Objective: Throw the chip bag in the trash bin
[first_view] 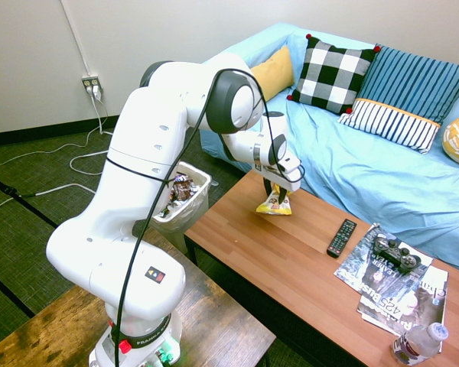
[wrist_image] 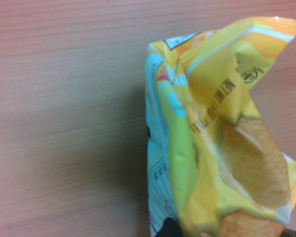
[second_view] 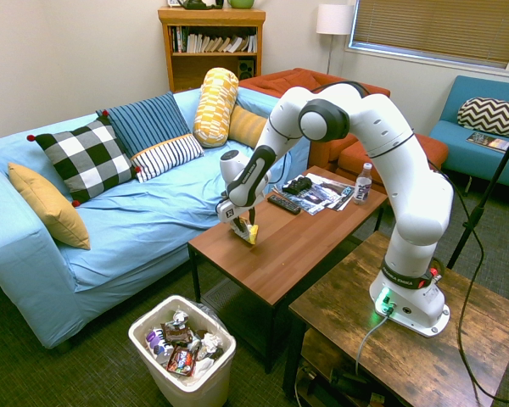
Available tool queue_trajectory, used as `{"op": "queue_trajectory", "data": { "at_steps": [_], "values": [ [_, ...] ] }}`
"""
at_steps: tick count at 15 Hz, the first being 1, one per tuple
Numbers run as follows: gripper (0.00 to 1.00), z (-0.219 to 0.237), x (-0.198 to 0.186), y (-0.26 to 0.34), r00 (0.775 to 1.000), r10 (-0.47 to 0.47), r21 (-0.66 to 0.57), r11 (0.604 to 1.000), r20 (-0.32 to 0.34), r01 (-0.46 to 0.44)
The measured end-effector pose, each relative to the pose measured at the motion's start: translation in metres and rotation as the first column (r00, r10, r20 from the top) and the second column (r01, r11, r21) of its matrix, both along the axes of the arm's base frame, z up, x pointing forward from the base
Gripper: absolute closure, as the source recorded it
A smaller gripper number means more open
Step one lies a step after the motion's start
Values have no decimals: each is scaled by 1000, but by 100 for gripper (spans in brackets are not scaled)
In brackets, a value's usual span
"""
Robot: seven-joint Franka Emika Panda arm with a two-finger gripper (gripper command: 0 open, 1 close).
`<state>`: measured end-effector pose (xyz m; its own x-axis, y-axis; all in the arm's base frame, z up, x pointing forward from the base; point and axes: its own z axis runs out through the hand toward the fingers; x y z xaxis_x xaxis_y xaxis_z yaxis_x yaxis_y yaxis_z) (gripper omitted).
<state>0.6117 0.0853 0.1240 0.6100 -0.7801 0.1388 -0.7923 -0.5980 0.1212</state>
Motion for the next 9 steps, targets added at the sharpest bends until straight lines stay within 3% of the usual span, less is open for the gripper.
{"op": "queue_trajectory", "data": {
  "at_steps": [9],
  "values": [
    [100,2,0,5,1000,0,-2,1000,9,0]
  ]
}}
